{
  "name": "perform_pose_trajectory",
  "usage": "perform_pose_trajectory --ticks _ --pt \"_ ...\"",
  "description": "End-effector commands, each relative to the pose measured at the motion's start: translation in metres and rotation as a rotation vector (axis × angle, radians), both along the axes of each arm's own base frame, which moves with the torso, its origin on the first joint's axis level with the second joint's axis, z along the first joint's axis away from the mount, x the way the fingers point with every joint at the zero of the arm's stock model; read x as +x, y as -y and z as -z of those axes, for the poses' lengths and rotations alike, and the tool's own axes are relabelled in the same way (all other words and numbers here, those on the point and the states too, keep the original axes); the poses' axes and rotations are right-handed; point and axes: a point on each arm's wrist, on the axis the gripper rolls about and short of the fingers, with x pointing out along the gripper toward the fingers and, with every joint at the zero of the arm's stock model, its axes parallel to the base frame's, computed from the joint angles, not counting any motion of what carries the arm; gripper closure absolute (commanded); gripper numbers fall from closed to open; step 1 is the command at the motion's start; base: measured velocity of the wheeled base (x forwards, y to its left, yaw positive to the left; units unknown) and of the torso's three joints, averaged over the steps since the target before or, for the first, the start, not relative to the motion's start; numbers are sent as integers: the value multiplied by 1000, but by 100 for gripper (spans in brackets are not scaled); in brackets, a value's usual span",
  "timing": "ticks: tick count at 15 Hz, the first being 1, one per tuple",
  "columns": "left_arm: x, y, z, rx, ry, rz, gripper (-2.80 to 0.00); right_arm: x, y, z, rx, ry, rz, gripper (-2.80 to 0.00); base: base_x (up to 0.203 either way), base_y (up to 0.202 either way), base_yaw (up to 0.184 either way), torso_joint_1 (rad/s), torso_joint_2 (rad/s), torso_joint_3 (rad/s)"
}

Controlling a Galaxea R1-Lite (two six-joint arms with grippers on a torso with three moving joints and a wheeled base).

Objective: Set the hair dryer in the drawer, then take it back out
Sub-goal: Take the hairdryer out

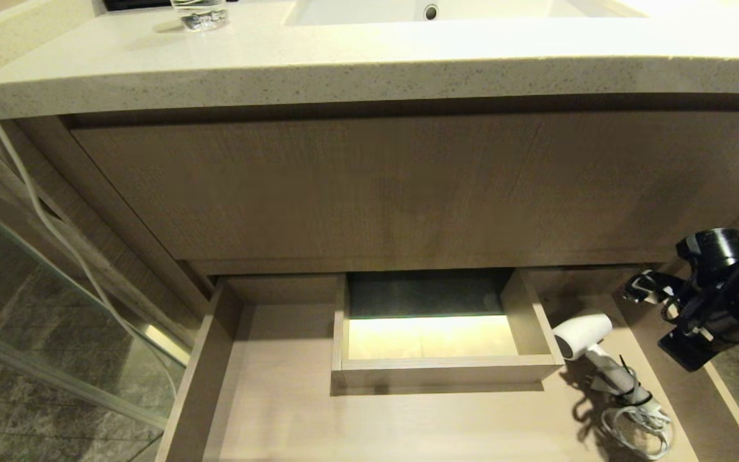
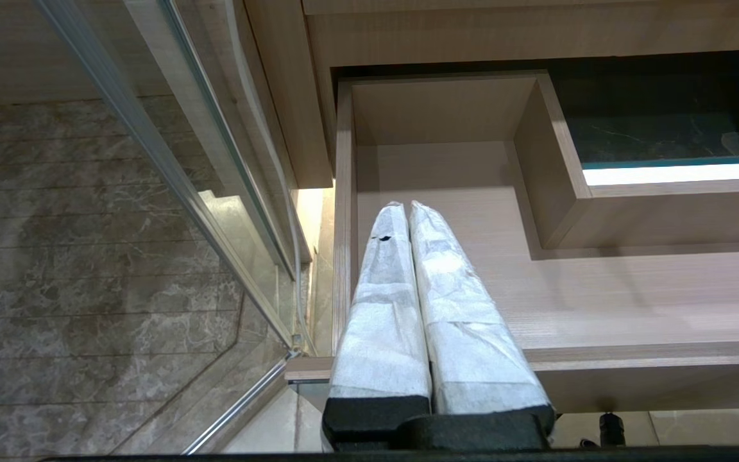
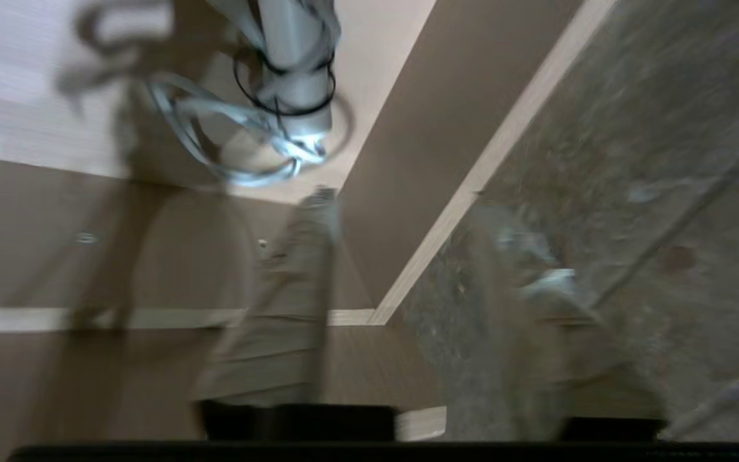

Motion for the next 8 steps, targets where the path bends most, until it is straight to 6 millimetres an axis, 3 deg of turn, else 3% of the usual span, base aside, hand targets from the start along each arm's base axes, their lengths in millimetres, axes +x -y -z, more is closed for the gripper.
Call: perform_pose_trajectory --ticks 1,5,8 --pt "0 0 0 0 -1 0 0 15 14 43 14 -126 36 -280 0 0 0 0 0 0" --pt "0 0 0 0 -1 -2 0 43 27 73 22 -153 53 -280 0 0 0 0 0 0" --pt "0 0 0 0 -1 -1 0 58 28 81 61 -136 30 -280 0 0 0 0 0 0"
